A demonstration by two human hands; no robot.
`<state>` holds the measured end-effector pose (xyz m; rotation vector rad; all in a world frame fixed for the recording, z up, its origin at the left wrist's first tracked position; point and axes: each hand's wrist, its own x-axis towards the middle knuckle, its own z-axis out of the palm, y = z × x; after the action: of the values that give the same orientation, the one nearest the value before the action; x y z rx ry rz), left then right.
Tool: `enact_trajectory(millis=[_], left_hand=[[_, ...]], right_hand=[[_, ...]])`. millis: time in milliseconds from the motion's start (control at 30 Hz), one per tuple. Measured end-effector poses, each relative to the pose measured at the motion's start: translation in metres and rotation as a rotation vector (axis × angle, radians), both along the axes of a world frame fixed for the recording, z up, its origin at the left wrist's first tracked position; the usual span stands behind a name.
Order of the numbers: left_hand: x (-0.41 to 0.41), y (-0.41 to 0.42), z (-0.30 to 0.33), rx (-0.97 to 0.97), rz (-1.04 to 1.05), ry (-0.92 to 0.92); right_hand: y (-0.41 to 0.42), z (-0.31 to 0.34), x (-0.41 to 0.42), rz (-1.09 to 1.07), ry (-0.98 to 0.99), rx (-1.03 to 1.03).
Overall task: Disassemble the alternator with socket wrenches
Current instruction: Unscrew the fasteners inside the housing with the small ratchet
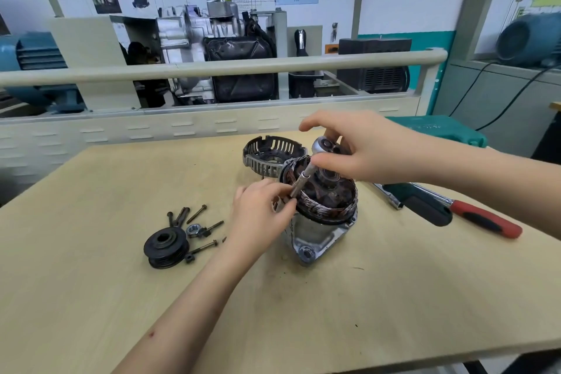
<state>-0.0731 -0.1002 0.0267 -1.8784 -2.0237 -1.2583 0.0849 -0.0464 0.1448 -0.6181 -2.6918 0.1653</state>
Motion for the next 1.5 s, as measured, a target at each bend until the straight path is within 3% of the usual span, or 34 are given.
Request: enact_trajectory(millis=[200,333,600,900,1100,1233,1400,1500], left_hand=[[0.002,0.000,0.000,-0.004,-0.023,-0.070],[0.001,-0.001,0.000,-0.017,-0.039,-0.061],[-0.003,0.001,0.012,0.075,-0.235,-0.054],[0.001,0.002,0.015,0.127,-0.131,-0.119],[-0.005,0.002,0.020,0.085,-0.189,-0.117],[0.000,0.006,0.020,0.149,-0.097,0.001],[0.000,0.007,0.020,0.105,-0.130,-0.013],[0.004,0.009,0.022,0.145,-0.050,0.041]], right_hand=[[0.007,-0.002,0.000,0.021,-0.001,-0.014],[0.013,0.002,0.000,0.080,-0.110,0.021],[0.022,0.011,-0.004,0.207,-0.182,0.074],[0.024,0.009,-0.010,-0.081,-0.156,0.182],[0.019,0.016,-0.004,0.082,-0.197,0.151],[0.017,0.015,-0.008,-0.073,-0.232,0.263],[0.017,0.013,-0.003,0.015,-0.196,0.150],[0.019,0.011,-0.004,-0.041,-0.236,0.238]])
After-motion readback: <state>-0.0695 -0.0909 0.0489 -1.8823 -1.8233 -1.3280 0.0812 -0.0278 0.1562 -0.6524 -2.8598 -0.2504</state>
